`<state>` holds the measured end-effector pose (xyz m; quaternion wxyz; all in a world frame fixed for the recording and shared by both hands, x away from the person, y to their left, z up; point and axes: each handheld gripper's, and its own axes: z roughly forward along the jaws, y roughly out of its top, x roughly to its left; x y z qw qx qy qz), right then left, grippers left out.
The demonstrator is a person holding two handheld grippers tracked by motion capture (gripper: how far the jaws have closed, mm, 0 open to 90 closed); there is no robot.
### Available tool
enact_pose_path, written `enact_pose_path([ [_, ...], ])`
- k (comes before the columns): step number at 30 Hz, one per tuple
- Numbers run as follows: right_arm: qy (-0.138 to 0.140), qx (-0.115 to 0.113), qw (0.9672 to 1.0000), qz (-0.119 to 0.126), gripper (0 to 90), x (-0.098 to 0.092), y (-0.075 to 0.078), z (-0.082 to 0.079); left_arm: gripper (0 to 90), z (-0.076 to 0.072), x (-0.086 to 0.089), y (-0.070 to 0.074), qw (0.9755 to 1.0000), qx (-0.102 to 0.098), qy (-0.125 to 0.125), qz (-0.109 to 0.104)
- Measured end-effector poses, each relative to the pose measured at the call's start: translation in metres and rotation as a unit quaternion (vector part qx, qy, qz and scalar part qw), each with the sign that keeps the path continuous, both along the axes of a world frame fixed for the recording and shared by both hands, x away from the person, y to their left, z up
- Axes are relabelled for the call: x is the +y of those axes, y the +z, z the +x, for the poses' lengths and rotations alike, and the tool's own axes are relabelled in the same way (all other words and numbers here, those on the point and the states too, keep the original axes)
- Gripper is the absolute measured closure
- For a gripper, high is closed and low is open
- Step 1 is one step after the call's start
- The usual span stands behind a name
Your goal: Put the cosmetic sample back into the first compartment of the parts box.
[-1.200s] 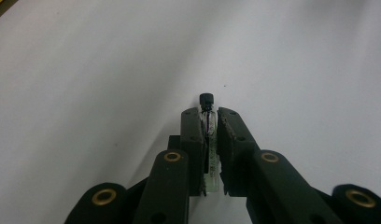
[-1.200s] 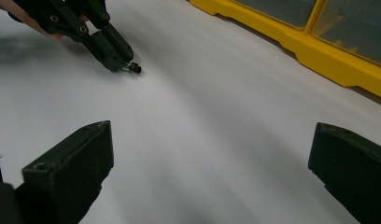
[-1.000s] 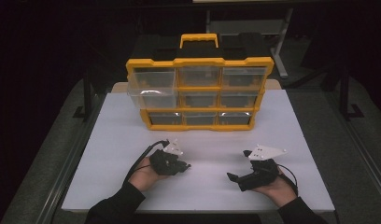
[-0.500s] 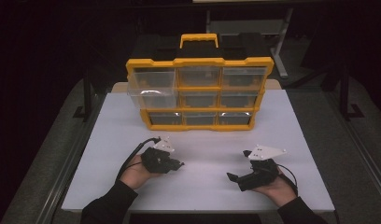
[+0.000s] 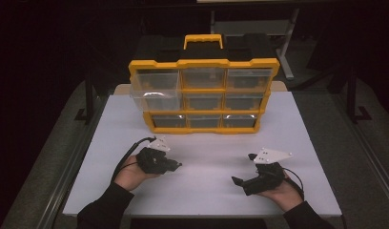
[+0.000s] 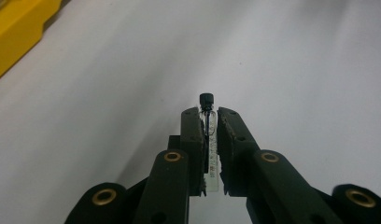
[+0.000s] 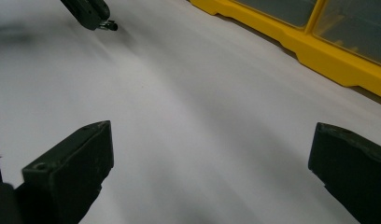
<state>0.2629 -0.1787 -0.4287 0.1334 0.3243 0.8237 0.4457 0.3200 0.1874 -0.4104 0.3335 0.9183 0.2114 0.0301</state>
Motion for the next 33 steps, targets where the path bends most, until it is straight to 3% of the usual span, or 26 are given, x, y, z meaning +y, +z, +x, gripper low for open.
enact_pose_path([
  [33,0.001,0.002,1.0,-0.001,0.0,0.0,-0.001,0.0,80.6,0.011,0.061,0.024,0.9978,-0.003,0.063,-0.021],
])
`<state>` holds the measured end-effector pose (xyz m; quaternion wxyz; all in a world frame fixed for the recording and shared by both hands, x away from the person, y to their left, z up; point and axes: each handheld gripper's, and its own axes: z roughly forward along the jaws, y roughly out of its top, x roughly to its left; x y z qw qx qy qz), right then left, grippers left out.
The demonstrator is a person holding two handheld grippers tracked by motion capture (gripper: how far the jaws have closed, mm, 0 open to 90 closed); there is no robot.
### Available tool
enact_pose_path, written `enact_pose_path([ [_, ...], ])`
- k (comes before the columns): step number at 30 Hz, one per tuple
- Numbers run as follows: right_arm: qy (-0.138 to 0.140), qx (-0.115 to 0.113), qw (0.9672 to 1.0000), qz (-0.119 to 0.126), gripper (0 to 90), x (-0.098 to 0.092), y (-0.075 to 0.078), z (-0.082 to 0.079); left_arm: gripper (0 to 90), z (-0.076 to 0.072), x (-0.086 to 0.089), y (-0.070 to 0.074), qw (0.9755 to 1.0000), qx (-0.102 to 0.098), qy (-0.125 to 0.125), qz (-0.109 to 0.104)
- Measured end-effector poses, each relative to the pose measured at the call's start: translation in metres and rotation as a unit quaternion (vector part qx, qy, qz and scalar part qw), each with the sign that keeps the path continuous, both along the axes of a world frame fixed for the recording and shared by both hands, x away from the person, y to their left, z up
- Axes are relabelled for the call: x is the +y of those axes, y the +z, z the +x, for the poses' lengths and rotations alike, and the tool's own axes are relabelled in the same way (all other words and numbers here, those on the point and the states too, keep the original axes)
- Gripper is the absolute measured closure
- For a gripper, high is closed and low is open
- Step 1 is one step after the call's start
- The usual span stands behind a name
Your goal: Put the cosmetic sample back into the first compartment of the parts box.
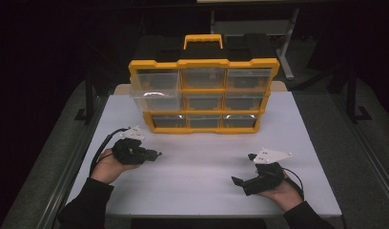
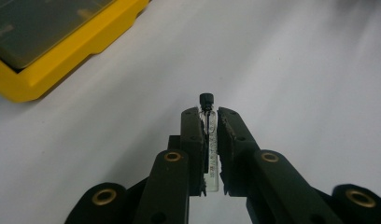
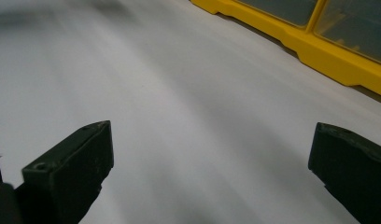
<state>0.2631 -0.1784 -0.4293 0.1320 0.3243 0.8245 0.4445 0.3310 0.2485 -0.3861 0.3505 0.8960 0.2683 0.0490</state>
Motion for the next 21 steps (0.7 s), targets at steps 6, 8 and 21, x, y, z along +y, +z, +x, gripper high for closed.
enact_pose_path([
  [6,0.0,0.0,1.0,0.0,0.0,0.0,0.0,0.0,80.6,0.002,0.011,0.005,0.9999,-0.001,0.011,-0.003],
  [8,0.0,0.0,1.0,0.0,0.0,0.0,0.0,0.0,80.6,0.002,0.013,0.007,0.9999,-0.001,0.015,-0.003],
  [21,-0.001,0.001,1.0,0.001,0.0,0.0,0.0,0.0,80.6,0.008,0.031,0.026,0.9993,-0.009,0.035,-0.005],
])
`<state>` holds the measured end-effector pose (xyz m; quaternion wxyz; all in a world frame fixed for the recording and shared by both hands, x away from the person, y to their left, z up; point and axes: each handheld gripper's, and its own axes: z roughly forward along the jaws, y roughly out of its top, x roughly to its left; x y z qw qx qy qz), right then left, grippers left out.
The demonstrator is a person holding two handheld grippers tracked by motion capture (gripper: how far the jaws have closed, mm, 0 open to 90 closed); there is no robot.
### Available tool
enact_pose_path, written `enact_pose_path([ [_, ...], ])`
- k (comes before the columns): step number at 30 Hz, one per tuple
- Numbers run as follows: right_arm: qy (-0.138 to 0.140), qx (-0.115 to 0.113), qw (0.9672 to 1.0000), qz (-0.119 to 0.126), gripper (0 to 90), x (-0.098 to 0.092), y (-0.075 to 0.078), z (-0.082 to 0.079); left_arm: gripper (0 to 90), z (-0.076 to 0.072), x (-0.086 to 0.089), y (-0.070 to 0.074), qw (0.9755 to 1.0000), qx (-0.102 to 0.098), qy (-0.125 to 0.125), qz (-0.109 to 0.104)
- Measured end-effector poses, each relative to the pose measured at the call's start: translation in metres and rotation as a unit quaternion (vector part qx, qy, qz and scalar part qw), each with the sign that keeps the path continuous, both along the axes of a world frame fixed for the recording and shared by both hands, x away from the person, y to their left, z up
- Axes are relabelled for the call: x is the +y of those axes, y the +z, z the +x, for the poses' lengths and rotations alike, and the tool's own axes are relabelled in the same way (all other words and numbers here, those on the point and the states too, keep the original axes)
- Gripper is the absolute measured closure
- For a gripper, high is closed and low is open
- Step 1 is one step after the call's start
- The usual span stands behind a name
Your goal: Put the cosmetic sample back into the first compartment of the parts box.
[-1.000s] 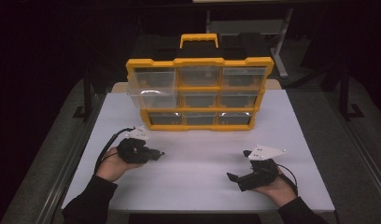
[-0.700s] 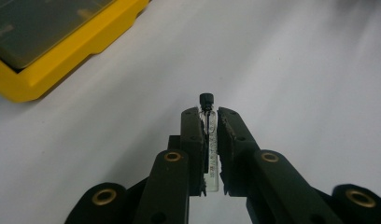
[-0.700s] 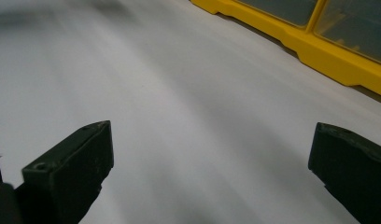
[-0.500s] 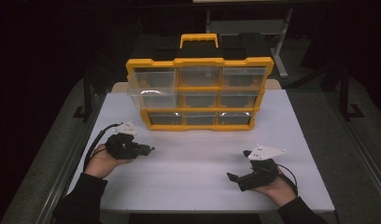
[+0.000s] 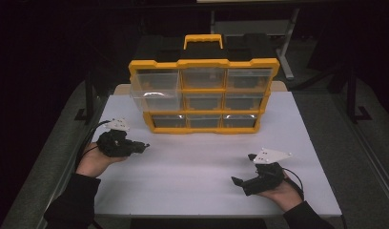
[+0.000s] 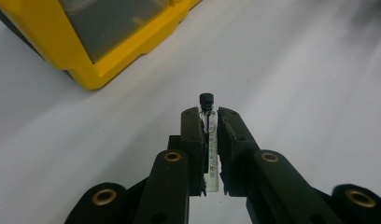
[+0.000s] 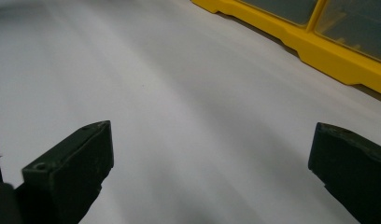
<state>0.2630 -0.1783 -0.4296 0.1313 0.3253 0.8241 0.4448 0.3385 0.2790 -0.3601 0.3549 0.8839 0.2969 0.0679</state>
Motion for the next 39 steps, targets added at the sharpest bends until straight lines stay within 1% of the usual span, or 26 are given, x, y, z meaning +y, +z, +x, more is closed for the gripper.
enact_pose_path([
  [4,0.0,0.0,1.0,0.001,0.0,0.0,0.0,0.0,80.6,0.002,0.003,0.009,1.0,-0.005,0.002,-0.005],
  [5,0.0,0.0,1.0,0.001,0.0,0.0,0.0,0.0,80.6,0.002,0.003,0.009,1.0,-0.005,0.002,-0.005],
  [6,0.0,0.0,1.0,0.0,0.0,0.0,0.0,0.0,80.6,0.003,0.005,0.014,0.9999,-0.005,0.003,-0.01],
  [9,0.0,0.0,1.0,0.001,0.0,0.0,0.0,0.0,80.6,0.004,0.007,0.02,0.9999,-0.005,0.004,-0.016],
  [12,-0.001,0.0,1.0,0.001,0.0,0.0,0.0,0.0,80.6,0.006,0.01,0.026,0.9999,-0.009,0.005,-0.012],
  [18,-0.002,-0.001,1.0,0.001,0.0,-0.001,0.0,0.0,80.6,0.007,0.013,0.038,0.9999,-0.008,0.004,-0.012],
  [19,-0.002,-0.001,1.0,0.001,0.0,-0.001,0.0,0.0,80.6,0.007,0.013,0.038,0.9999,-0.008,0.004,-0.012],
  [20,-0.002,-0.001,1.0,0.001,0.0,-0.001,0.0,0.0,80.6,0.008,0.014,0.041,0.9998,-0.009,0.007,-0.015],
  [27,-0.002,-0.002,1.0,0.001,0.0,-0.001,0.0,0.0,80.6,0.009,0.017,0.05,0.9998,-0.009,0.006,-0.016],
  [29,-0.002,-0.003,1.0,0.001,0.0,-0.001,0.001,0.0,80.6,0.01,0.018,0.054,0.9998,-0.011,0.006,-0.013],
  [31,-0.002,-0.003,1.0,0.001,0.0,-0.001,0.0,0.0,80.6,0.01,0.019,0.059,0.9998,-0.014,0.005,-0.014],
  [34,-0.002,-0.001,1.0,0.001,0.0,-0.001,0.0,0.0,80.6,0.011,0.019,0.065,0.9998,-0.014,0.006,-0.016],
  [36,-0.002,-0.001,1.0,0.001,0.0,-0.001,0.0,0.0,80.6,0.011,0.02,0.069,0.9998,-0.017,0.005,-0.012],
  [39,-0.002,-0.001,1.0,0.001,0.0,-0.001,0.0,0.0,80.6,0.011,0.021,0.074,0.9997,-0.019,0.004,-0.012],
])
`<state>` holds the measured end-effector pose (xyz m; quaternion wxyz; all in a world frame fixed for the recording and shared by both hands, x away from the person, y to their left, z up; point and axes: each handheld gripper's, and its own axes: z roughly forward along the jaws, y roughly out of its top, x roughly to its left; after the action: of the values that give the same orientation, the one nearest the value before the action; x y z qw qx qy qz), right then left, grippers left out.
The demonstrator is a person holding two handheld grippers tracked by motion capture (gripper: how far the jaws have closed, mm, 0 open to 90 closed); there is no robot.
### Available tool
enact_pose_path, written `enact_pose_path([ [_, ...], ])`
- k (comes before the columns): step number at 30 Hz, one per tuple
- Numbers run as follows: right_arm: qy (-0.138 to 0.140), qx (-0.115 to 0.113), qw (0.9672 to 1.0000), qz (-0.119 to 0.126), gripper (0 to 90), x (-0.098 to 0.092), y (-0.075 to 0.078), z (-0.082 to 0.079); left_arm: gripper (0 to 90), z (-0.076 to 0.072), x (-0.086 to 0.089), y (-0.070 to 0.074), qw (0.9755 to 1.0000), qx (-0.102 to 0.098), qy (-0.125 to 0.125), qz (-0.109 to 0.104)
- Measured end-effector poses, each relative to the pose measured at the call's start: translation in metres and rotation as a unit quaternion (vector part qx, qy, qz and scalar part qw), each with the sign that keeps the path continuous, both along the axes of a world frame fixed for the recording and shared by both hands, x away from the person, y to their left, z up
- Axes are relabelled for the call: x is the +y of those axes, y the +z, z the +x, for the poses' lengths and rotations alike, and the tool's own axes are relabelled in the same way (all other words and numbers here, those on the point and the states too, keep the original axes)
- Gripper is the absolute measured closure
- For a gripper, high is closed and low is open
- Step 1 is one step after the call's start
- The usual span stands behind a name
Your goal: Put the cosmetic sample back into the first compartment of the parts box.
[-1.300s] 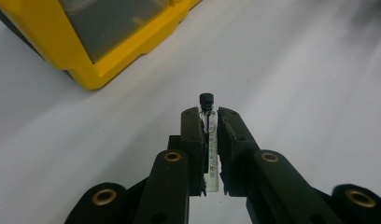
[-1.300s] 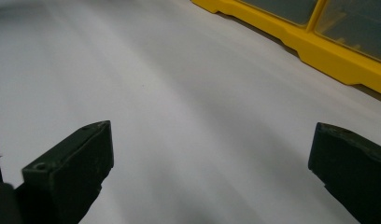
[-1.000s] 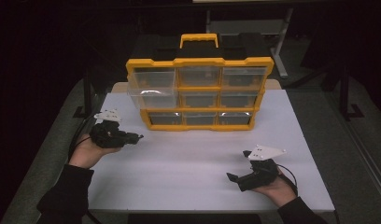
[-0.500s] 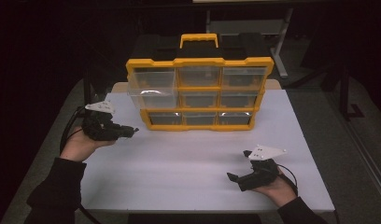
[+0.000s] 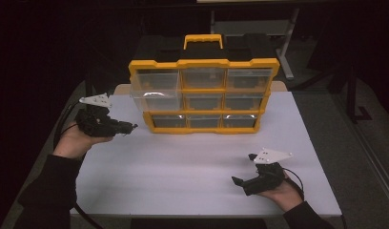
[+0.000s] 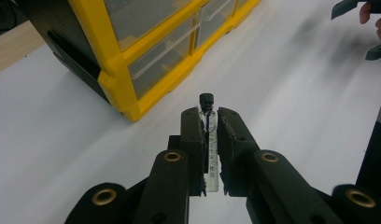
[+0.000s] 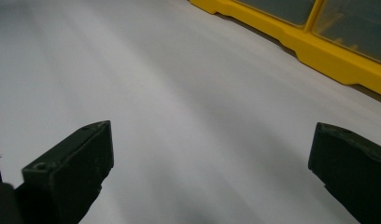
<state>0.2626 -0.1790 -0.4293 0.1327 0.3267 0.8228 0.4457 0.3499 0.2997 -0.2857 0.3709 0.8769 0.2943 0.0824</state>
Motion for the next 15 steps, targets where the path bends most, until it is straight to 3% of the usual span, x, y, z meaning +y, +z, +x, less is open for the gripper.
enact_pose_path([
  [12,0.0,-0.001,1.0,0.001,0.0,0.0,0.0,0.0,80.6,0.001,0.004,0.02,1.0,-0.003,-0.001,-0.004],
  [15,0.0,0.0,1.0,0.0,0.0,0.0,0.0,0.0,80.6,0.0,0.006,0.03,1.0,-0.006,-0.001,0.001],
])
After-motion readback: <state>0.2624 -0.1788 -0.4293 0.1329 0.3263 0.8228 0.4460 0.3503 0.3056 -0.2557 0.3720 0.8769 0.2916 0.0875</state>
